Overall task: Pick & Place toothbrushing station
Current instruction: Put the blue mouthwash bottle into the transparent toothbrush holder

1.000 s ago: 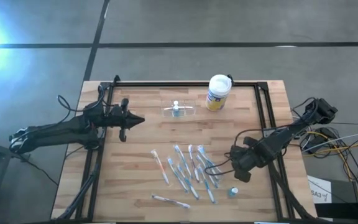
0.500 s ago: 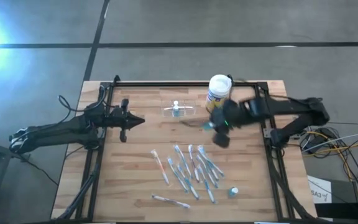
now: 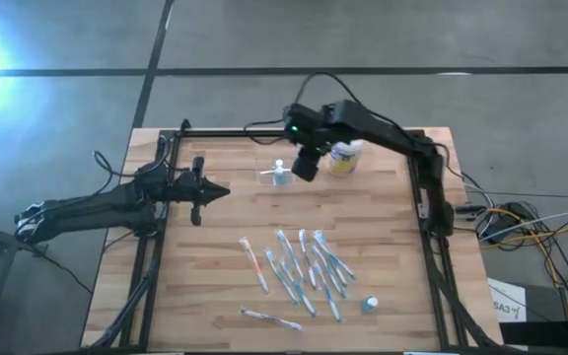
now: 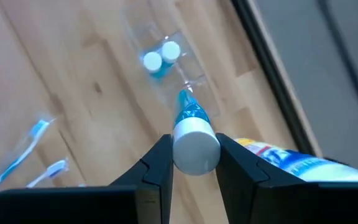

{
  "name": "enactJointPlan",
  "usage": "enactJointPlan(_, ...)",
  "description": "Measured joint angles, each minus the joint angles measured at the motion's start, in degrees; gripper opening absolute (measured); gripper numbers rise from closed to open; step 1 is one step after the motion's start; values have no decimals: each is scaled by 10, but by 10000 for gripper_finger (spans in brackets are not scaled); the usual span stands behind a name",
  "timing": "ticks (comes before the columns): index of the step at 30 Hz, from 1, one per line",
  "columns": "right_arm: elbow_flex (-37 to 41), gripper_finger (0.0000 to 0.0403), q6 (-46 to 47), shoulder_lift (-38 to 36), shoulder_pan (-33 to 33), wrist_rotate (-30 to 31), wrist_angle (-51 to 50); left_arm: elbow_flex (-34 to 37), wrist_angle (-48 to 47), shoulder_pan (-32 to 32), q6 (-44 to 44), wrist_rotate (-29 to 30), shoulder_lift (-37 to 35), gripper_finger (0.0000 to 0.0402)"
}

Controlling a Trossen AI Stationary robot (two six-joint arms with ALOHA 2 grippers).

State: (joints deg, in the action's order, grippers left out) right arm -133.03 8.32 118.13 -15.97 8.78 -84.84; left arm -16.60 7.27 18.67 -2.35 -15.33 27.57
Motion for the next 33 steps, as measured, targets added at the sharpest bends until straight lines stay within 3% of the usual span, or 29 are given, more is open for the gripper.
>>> enactJointPlan(2,-19,86,1,27,-7,-3,-2,0,0,0,-1,0,0,10)
enactJointPlan(7,18,86,18,43,-26,-39,47,0,-1,0,-5,1,0,14)
enactJointPlan(18,-5,86,39,65,-30,-26,117,0,-6,0,-5,5,0,10)
enactJointPlan(33,13,86,93,74,-34,14,117,0,-4,0,3,5,0,13)
